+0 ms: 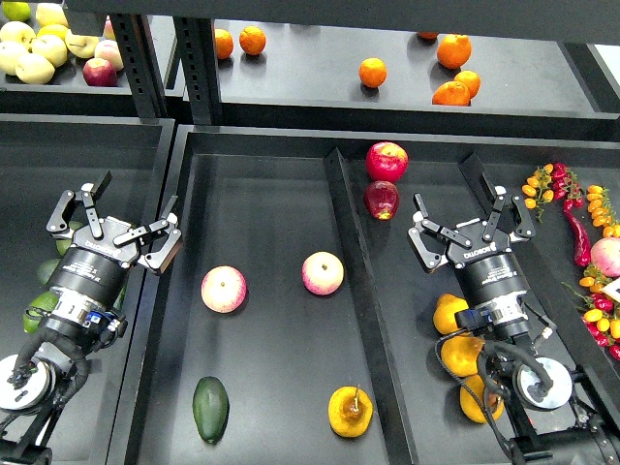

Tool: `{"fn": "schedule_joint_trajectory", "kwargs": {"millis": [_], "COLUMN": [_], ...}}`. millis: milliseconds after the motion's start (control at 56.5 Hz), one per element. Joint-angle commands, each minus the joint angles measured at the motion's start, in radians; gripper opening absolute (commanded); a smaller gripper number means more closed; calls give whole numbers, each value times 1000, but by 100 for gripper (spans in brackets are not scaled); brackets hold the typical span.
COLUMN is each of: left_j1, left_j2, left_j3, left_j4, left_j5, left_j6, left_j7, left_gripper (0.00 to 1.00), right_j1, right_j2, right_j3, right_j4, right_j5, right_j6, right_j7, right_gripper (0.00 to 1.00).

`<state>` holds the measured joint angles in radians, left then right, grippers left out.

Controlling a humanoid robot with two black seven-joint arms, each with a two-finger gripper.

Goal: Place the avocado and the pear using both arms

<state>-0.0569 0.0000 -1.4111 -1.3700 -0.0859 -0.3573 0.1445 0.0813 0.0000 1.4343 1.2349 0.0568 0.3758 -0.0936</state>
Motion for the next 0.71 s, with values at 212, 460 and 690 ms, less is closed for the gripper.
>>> {"fn": "schedule_joint_trajectory", "kwargs": {"millis": [212, 460, 690], "left_j1": [-17, -29, -41], "left_j2": [0, 0, 0], "left_j3": [-26, -25, -19], "left_j4": [12, 16, 26], "left_j5": [0, 2, 5], "left_j6": [-20, -78, -81], "left_j7": [0, 3, 4], "left_gripper": [100, 100, 100], "right_j1": [0, 0, 0], "right_j2": [0, 0, 0], "right_j3": [-2, -3, -3], "right_j4": [-2, -5, -8], "right_j5": [0, 1, 1], "right_j6": [0, 0, 0], "right_j7": [0, -2, -2], "right_gripper": [100, 100, 100]}}
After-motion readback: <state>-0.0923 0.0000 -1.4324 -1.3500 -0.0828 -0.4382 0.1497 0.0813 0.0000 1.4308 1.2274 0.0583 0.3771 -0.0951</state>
